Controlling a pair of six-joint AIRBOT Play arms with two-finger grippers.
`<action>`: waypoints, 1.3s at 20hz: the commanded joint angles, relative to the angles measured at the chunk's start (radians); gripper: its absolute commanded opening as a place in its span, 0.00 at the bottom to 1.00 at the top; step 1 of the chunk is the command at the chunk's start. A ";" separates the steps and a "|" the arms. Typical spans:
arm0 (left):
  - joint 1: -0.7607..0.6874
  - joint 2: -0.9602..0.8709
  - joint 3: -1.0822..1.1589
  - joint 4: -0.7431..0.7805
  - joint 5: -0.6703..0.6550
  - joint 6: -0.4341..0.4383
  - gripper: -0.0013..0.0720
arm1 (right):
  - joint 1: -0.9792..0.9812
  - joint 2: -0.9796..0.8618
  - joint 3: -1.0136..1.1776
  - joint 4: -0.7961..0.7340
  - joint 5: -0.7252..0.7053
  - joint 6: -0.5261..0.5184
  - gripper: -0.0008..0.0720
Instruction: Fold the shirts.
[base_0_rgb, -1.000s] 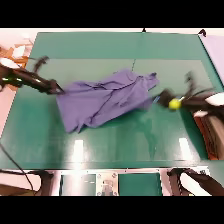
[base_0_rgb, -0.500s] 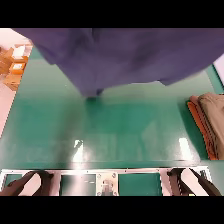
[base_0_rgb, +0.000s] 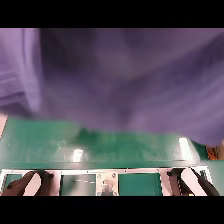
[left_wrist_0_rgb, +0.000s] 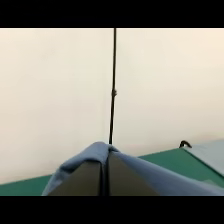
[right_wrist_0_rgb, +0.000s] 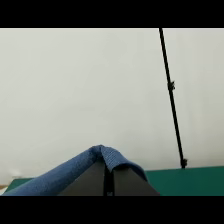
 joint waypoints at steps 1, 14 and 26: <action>0.001 -0.020 -0.152 0.034 -0.079 -0.044 0.05 | 0.093 -0.001 -0.210 0.015 0.003 -0.054 0.03; -0.311 -0.731 -0.744 -0.086 0.634 0.296 0.05 | 0.480 -0.635 -0.696 0.030 -0.520 -0.226 0.03; -0.309 -0.871 -0.481 0.114 0.553 0.240 0.05 | 0.453 -0.902 -0.332 -0.087 -0.326 -0.157 0.03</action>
